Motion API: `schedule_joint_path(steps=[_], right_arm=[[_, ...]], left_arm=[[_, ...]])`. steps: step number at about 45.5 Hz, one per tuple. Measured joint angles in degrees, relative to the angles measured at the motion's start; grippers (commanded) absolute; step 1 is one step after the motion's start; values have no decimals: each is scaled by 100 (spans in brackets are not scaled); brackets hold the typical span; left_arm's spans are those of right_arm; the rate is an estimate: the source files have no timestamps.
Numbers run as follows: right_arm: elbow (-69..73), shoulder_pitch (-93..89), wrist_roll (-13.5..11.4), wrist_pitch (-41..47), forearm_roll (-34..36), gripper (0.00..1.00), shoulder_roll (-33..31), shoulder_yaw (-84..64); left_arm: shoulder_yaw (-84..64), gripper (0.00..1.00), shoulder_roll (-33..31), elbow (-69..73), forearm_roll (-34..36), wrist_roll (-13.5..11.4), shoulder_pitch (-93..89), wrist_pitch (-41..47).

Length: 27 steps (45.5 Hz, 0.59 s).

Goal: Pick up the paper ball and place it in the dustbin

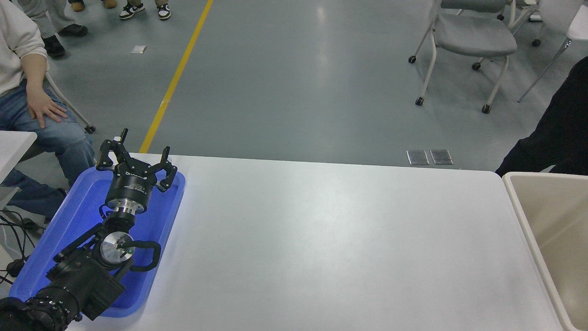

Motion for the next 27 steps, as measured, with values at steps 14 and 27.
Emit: schedule_joint_path(steps=[14, 27], right_arm=[[-42, -222, -5, -175, 237, 0, 200, 134], [-48, -277, -2, -230, 306, 66, 256, 174]], left_arm=[[0, 100, 0, 0, -1, 0, 0, 0], [0, 100, 0, 0, -1, 0, 0, 0]])
